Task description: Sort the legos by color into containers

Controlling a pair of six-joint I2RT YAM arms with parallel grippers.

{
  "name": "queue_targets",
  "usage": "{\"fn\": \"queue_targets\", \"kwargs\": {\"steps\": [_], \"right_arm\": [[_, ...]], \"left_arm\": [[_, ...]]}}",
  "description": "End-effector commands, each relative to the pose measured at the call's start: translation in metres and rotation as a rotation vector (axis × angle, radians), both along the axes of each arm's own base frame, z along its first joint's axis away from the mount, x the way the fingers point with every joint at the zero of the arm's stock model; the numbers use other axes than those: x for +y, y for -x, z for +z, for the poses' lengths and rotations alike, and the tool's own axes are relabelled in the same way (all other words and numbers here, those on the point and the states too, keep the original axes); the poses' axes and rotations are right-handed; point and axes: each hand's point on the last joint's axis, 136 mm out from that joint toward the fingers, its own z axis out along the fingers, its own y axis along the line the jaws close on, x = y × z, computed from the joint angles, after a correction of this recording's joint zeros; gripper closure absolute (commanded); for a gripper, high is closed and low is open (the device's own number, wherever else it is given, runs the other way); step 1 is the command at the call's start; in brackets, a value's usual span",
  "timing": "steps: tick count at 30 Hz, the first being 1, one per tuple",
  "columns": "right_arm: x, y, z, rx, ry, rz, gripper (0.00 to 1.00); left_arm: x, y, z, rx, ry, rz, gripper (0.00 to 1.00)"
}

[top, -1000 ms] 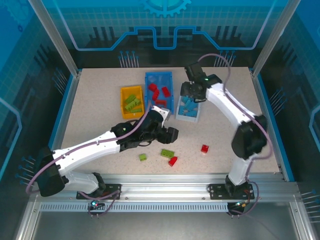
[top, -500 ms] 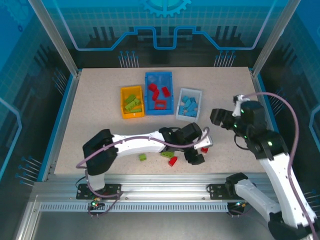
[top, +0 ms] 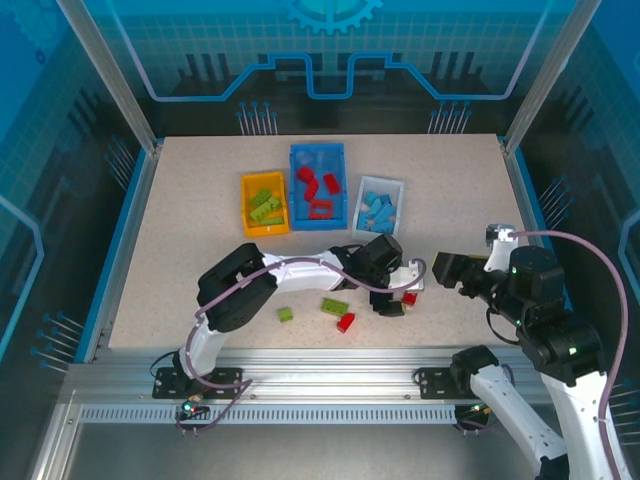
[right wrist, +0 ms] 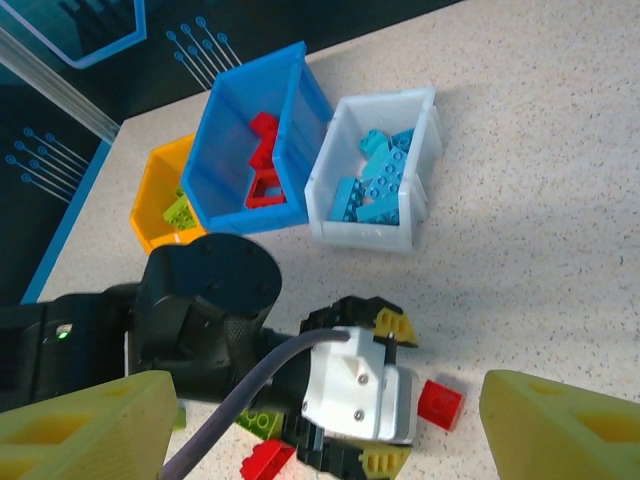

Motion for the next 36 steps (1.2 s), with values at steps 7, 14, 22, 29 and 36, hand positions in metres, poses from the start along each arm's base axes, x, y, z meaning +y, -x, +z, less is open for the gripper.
{"fn": "queue_targets", "kwargs": {"steps": [7,14,22,29,36], "right_arm": [[0.002,0.008,0.002,0.019,-0.041,0.007,0.19],[0.0,0.008,0.004,0.025,-0.033,-0.004,0.19],[-0.001,0.008,0.003,0.026,-0.036,-0.015,0.2],[-0.003,0.009,0.001,0.029,-0.033,-0.021,0.2],[-0.001,0.008,0.003,0.025,-0.013,0.001,0.21]], "left_arm": [[-0.02,0.008,-0.004,0.05,0.018,-0.133,0.14],[-0.022,0.013,-0.017,0.104,-0.021,-0.152,0.25],[-0.023,0.017,-0.024,0.131,-0.053,-0.153,0.43],[-0.028,0.025,-0.025,0.13,-0.064,-0.156,0.62],[-0.017,0.003,0.03,0.111,0.086,0.004,0.68]]}}
